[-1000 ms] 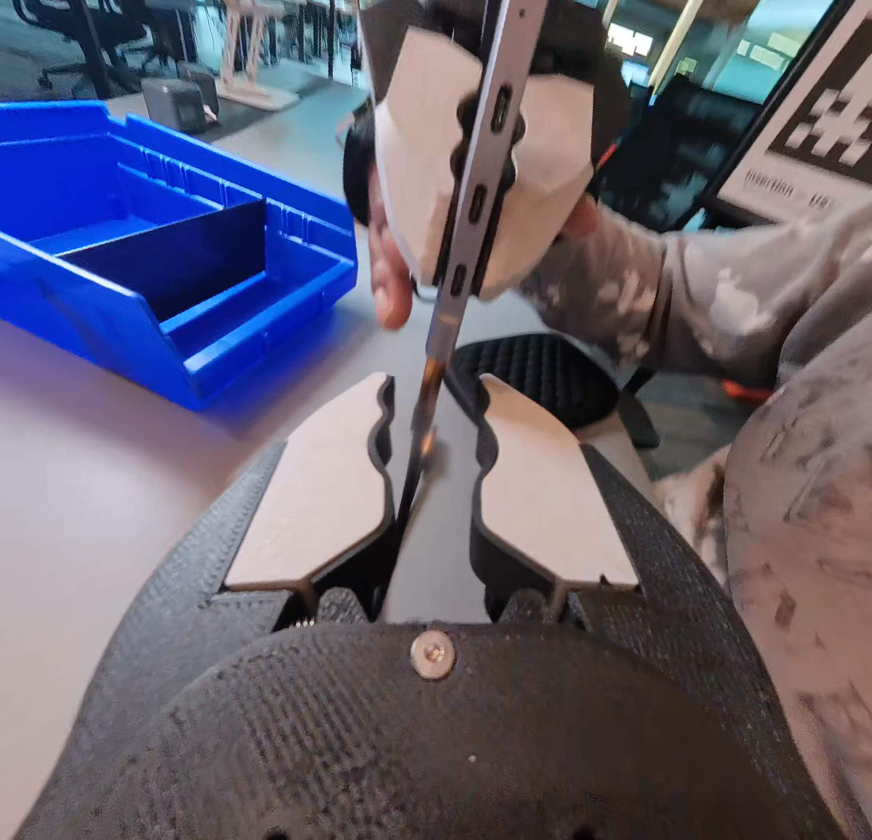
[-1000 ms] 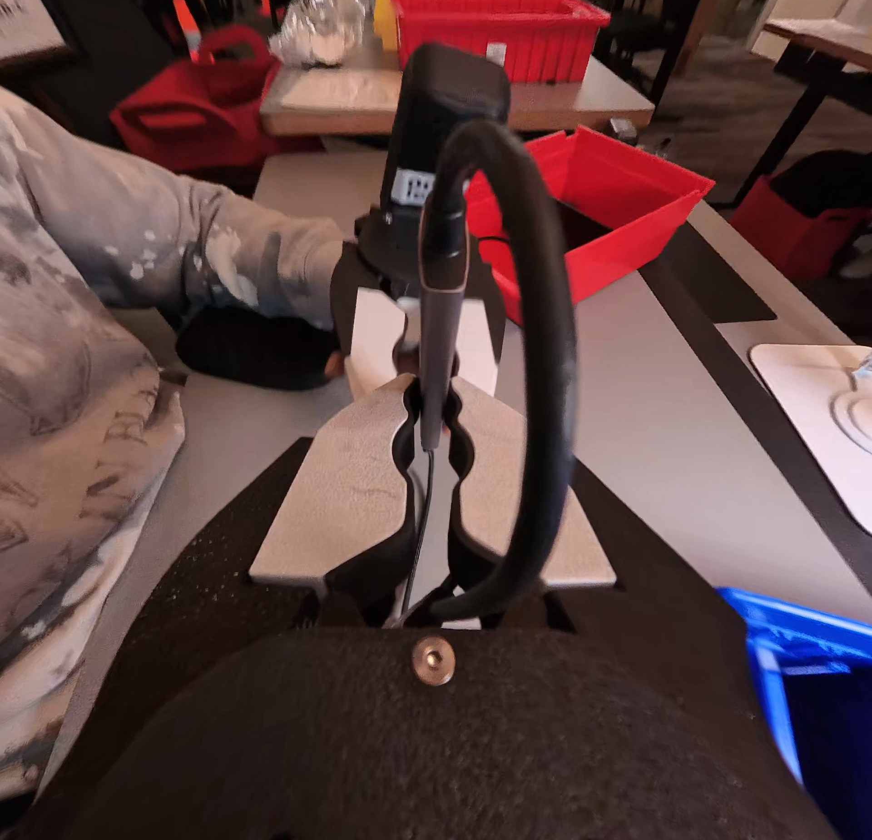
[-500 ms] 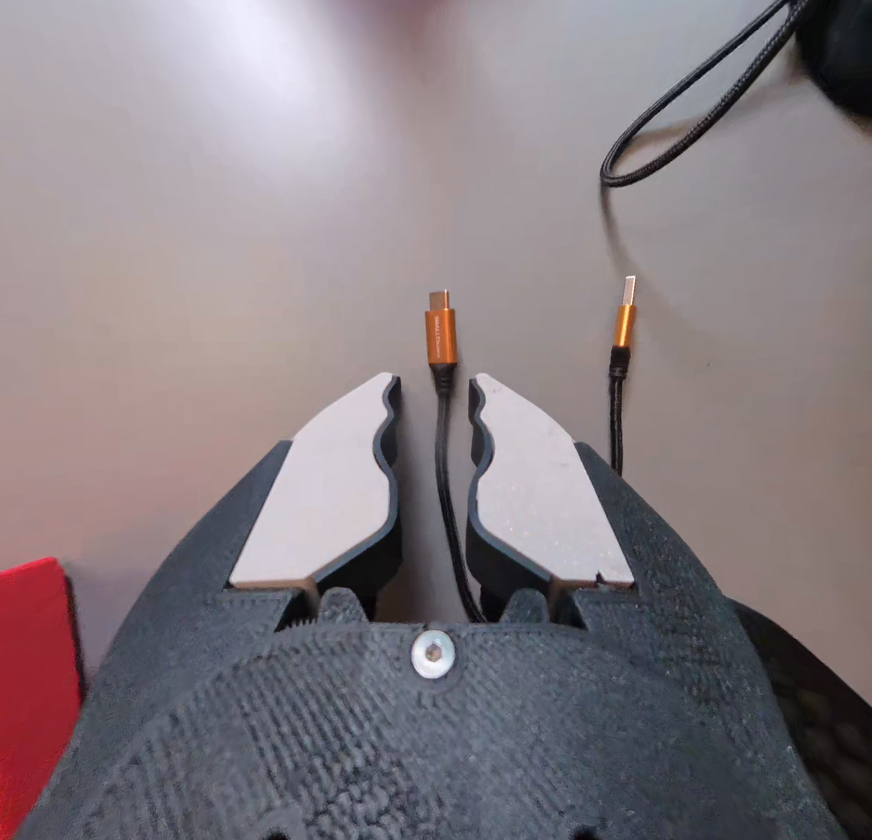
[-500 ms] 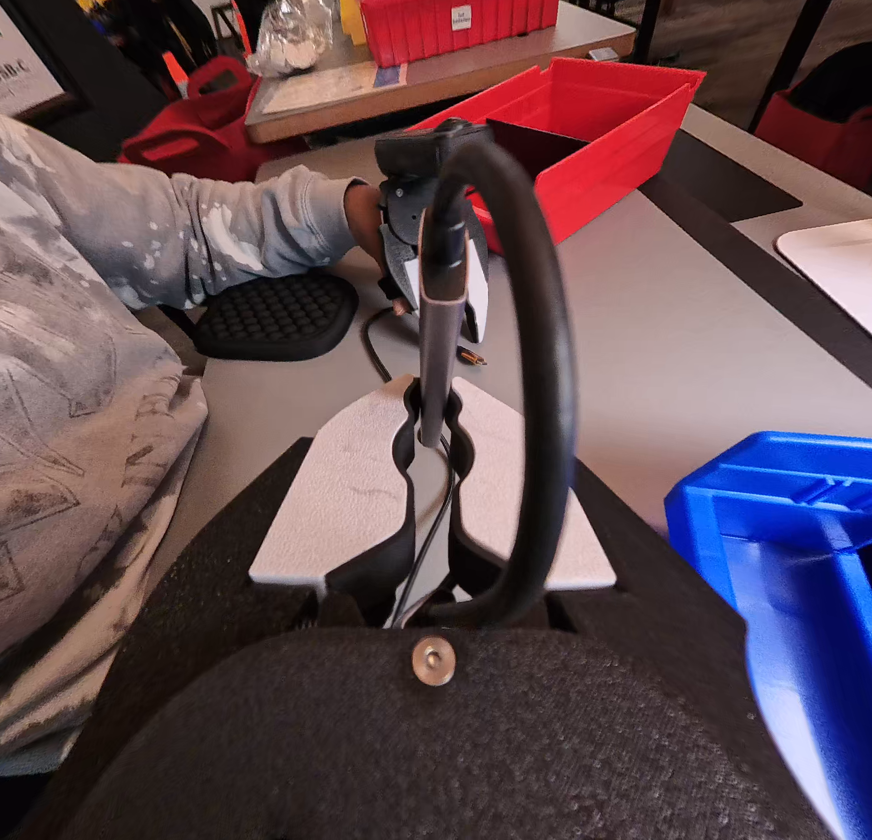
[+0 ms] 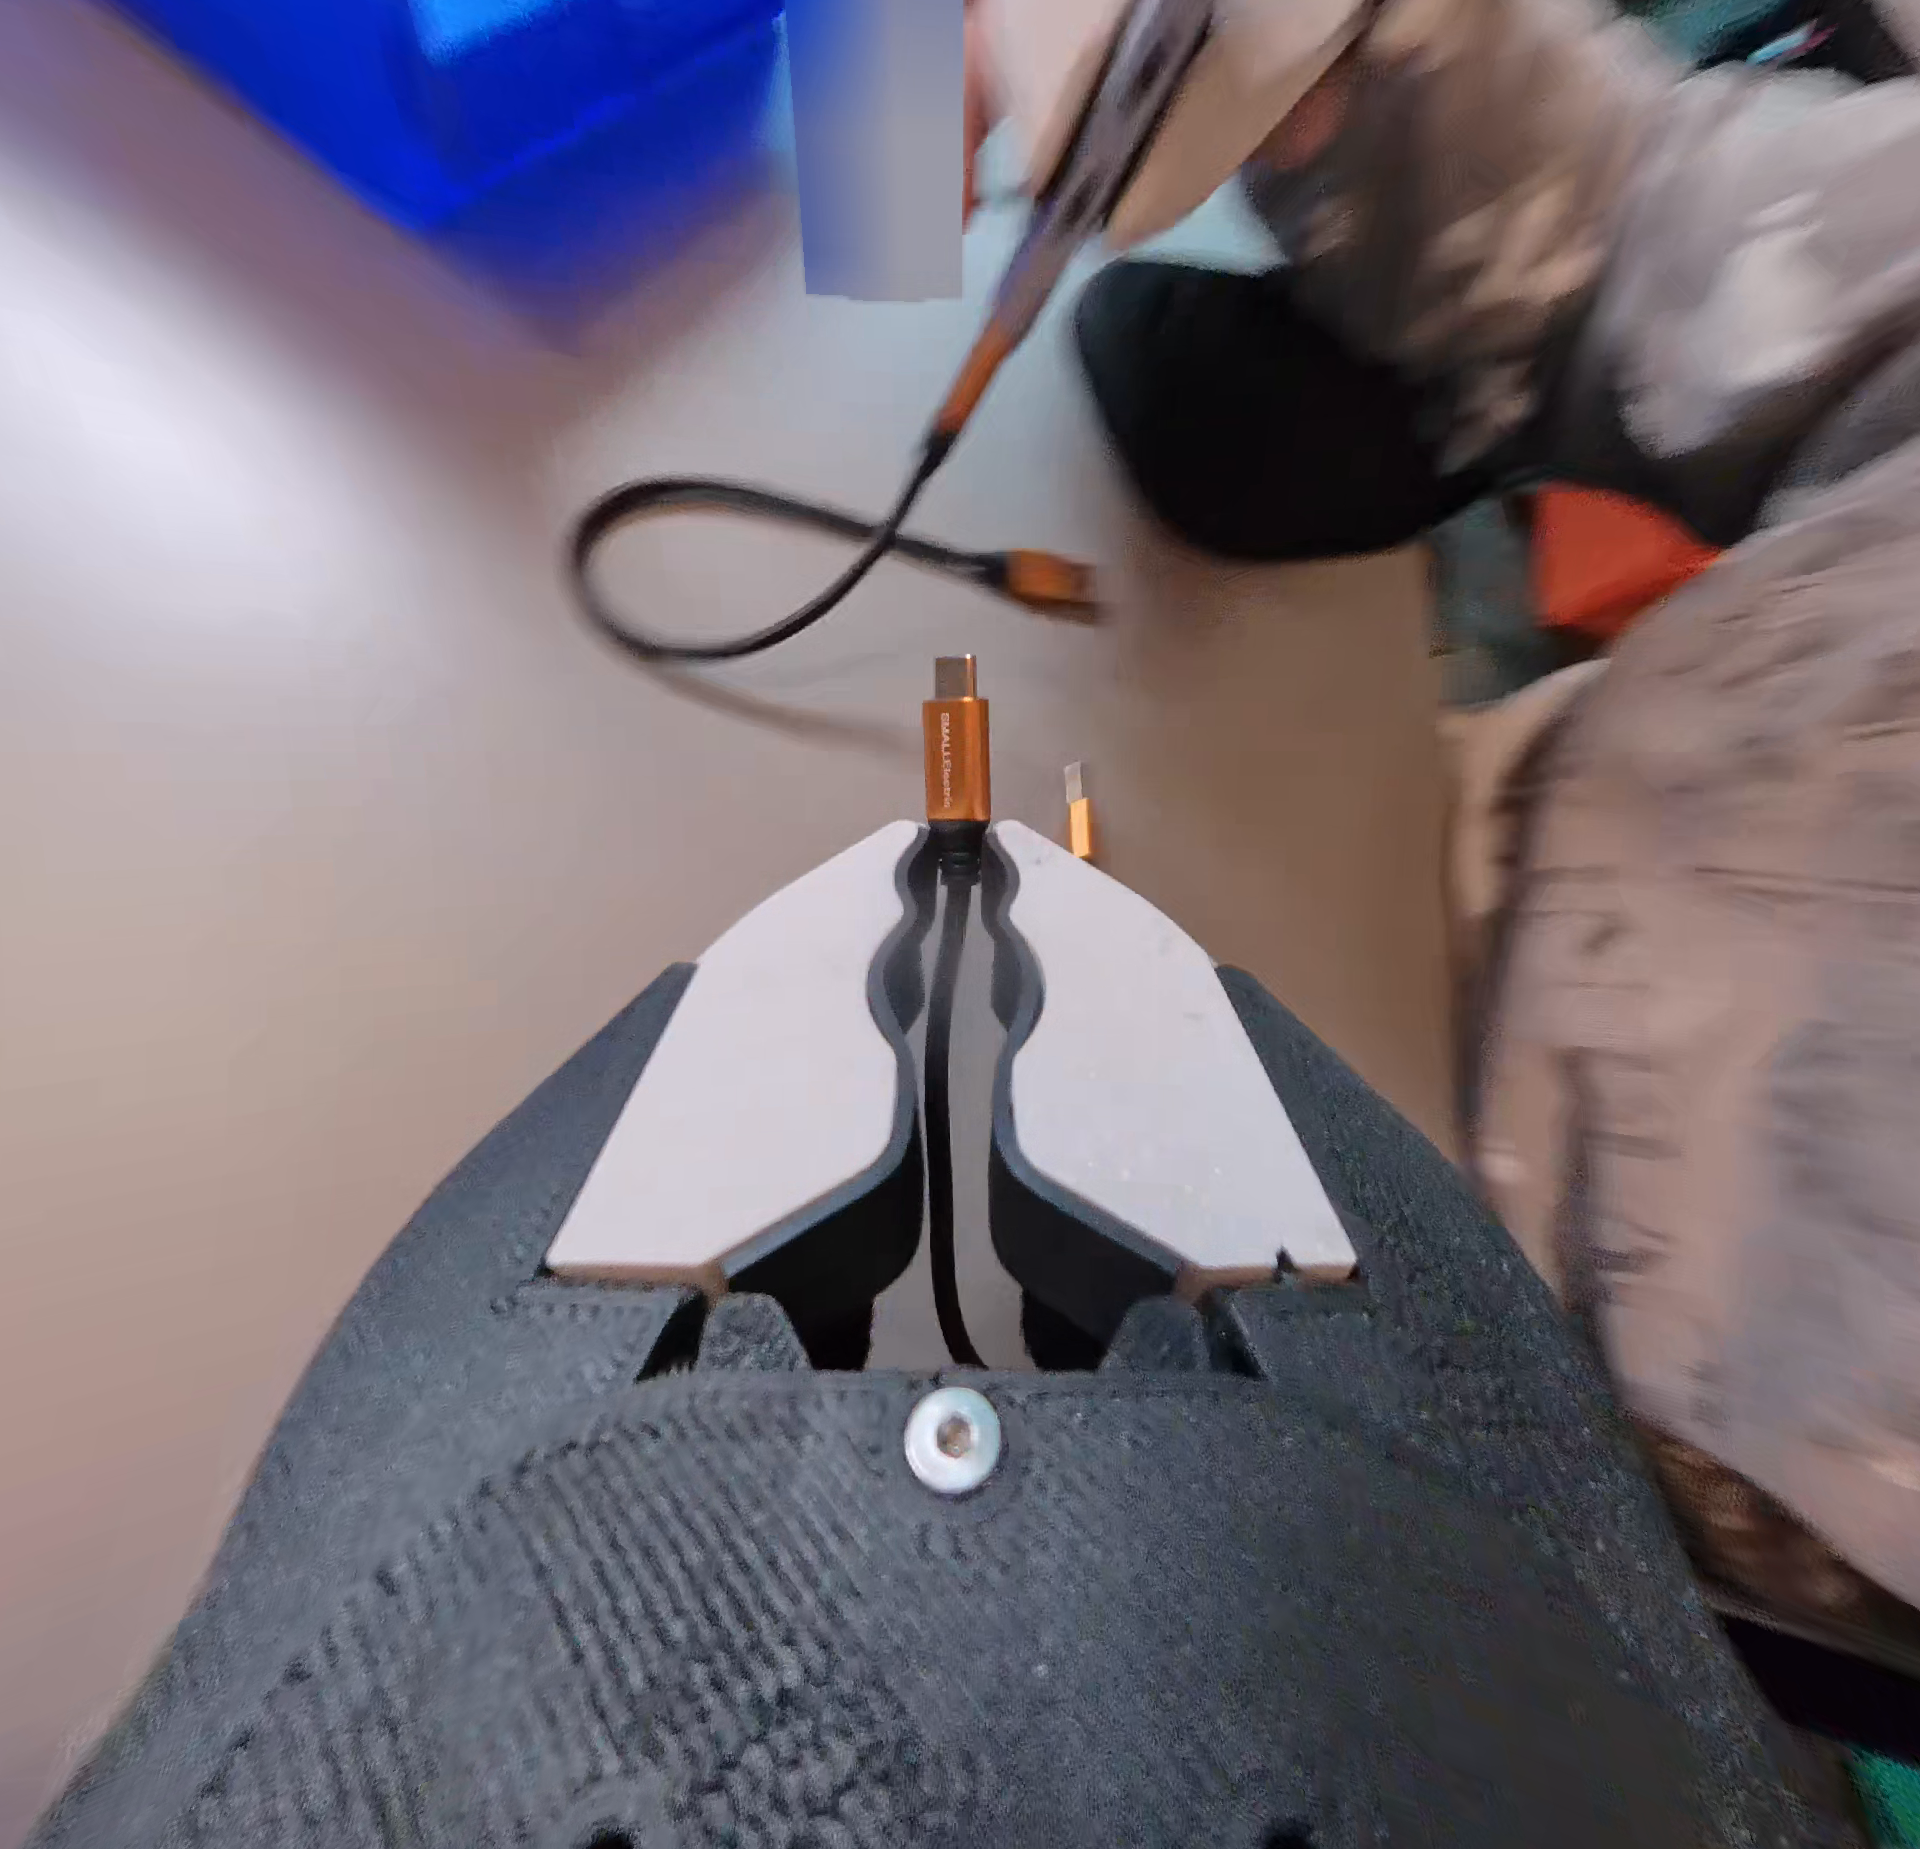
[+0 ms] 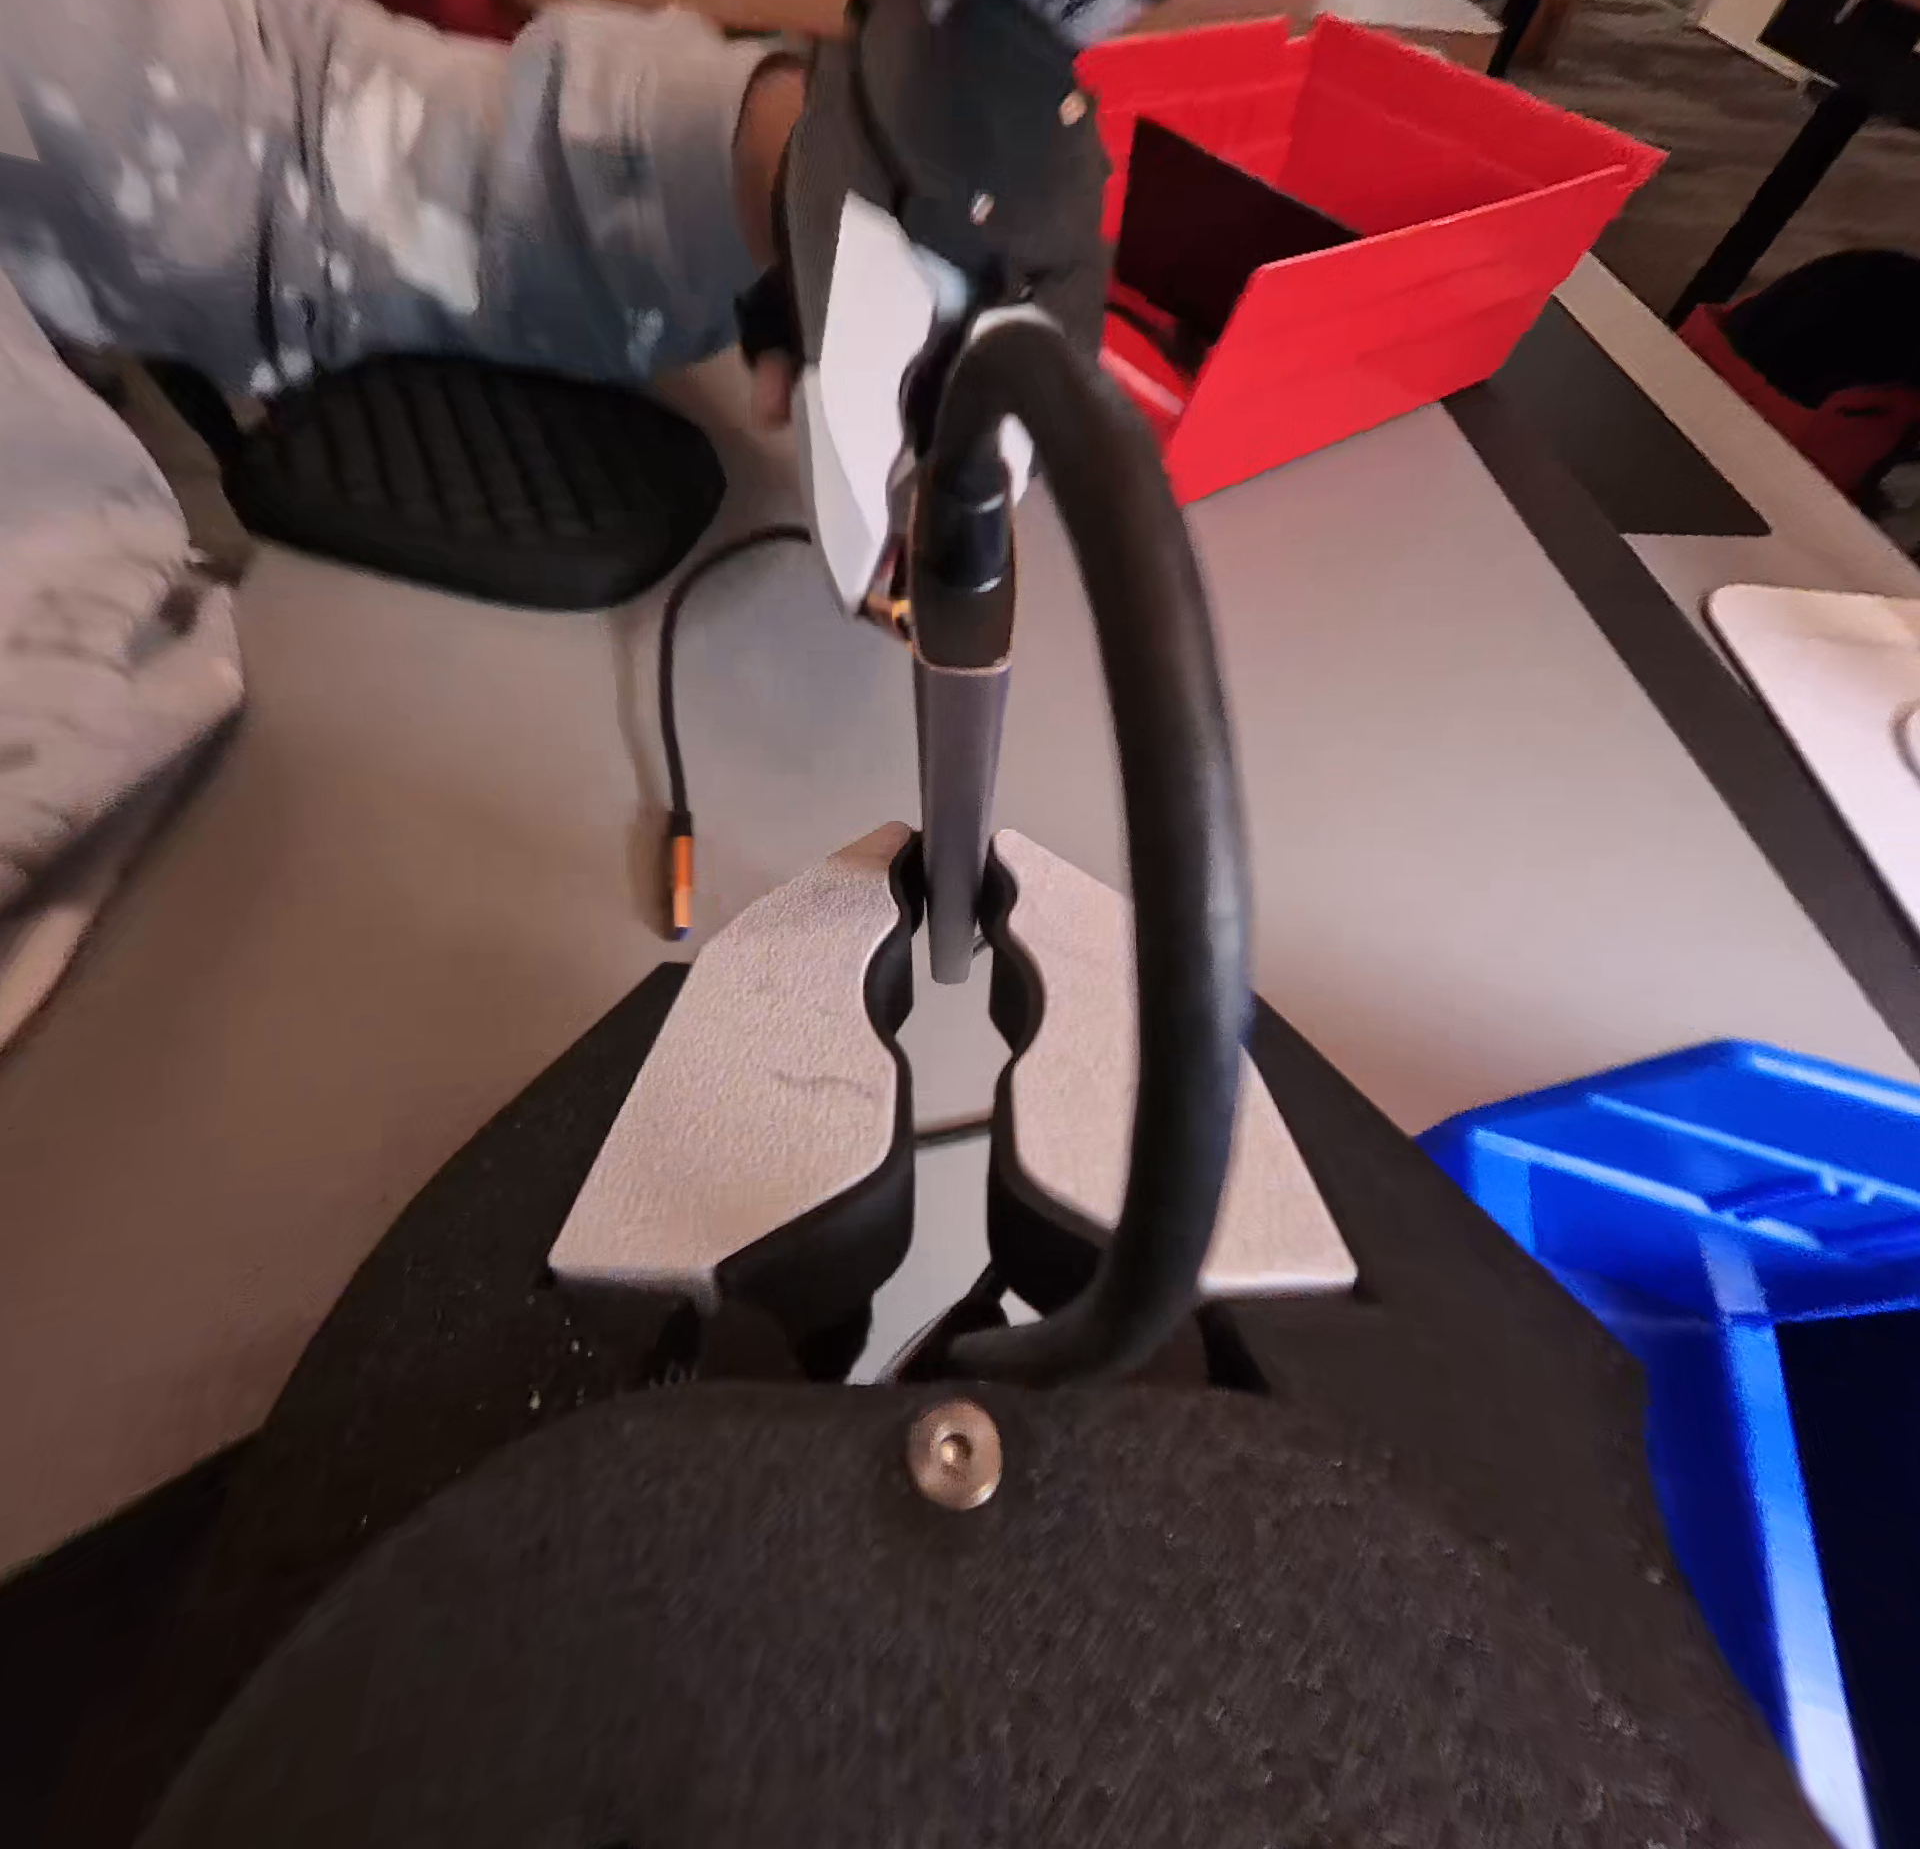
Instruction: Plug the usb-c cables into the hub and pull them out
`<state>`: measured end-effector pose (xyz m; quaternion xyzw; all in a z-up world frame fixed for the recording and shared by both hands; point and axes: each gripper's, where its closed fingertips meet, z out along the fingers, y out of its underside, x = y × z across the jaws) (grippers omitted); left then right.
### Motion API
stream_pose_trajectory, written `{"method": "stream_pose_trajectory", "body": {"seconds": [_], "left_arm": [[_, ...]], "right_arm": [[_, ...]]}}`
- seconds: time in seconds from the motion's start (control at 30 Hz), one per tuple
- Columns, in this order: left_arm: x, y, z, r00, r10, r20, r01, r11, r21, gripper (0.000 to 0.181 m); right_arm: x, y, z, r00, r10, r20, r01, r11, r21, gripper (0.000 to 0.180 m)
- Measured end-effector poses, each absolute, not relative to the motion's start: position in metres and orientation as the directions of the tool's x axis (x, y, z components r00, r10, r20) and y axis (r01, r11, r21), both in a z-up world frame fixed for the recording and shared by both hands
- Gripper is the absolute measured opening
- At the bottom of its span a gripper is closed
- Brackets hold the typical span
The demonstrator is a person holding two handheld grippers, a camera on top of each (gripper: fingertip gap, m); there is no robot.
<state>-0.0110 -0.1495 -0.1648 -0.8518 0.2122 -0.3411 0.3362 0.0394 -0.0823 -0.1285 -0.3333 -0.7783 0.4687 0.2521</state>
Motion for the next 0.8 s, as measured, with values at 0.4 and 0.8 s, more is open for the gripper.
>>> {"method": "stream_pose_trajectory", "body": {"seconds": [0.4,0.8], "left_arm": [[0.045,-0.147,-0.148,0.440,-0.646,0.624,-0.151,-0.738,-0.658,0.008],[0.048,-0.152,-0.166,0.493,-0.626,0.604,-0.222,-0.762,-0.609,0.008]], "right_arm": [[0.042,-0.119,-0.148,-0.767,0.552,0.326,0.173,0.668,-0.724,0.009],[0.045,-0.121,-0.169,-0.782,0.465,0.415,0.170,0.800,-0.575,0.009]]}}
